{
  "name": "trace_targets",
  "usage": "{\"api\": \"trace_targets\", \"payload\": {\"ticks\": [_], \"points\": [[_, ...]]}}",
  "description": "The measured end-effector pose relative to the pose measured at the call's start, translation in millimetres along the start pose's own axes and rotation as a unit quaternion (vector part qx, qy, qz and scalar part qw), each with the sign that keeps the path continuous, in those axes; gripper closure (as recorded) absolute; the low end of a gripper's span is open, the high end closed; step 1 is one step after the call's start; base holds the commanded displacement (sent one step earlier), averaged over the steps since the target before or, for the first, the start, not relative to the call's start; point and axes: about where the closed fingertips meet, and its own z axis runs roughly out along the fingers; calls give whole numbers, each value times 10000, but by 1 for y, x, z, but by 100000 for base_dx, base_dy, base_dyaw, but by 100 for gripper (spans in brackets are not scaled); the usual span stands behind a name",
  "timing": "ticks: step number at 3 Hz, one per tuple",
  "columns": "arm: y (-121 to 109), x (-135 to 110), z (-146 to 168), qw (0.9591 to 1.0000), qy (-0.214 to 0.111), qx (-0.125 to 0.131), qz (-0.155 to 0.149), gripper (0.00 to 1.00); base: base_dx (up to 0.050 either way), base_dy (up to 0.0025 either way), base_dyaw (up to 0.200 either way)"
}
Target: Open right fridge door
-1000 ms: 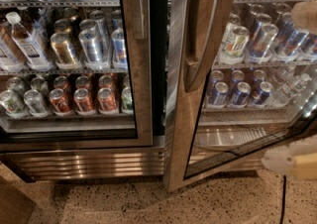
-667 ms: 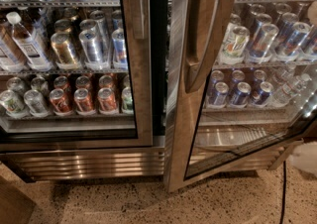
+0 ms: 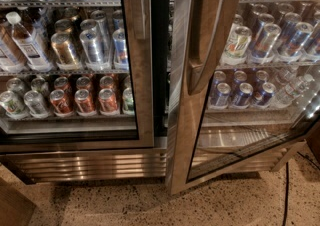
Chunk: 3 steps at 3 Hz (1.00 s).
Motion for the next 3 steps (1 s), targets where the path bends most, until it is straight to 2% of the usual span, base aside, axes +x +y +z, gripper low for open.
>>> {"api": "trace_targets", "payload": {"ticks": [1,2,3], "points": [[5,-17,12,9996,68,-204,-176,0,0,0,0],[-6,-18,28,9992,287,-271,-108,0,0,0,0],[-17,-9,41,9983,451,-351,87,0,0,0,0]]}}
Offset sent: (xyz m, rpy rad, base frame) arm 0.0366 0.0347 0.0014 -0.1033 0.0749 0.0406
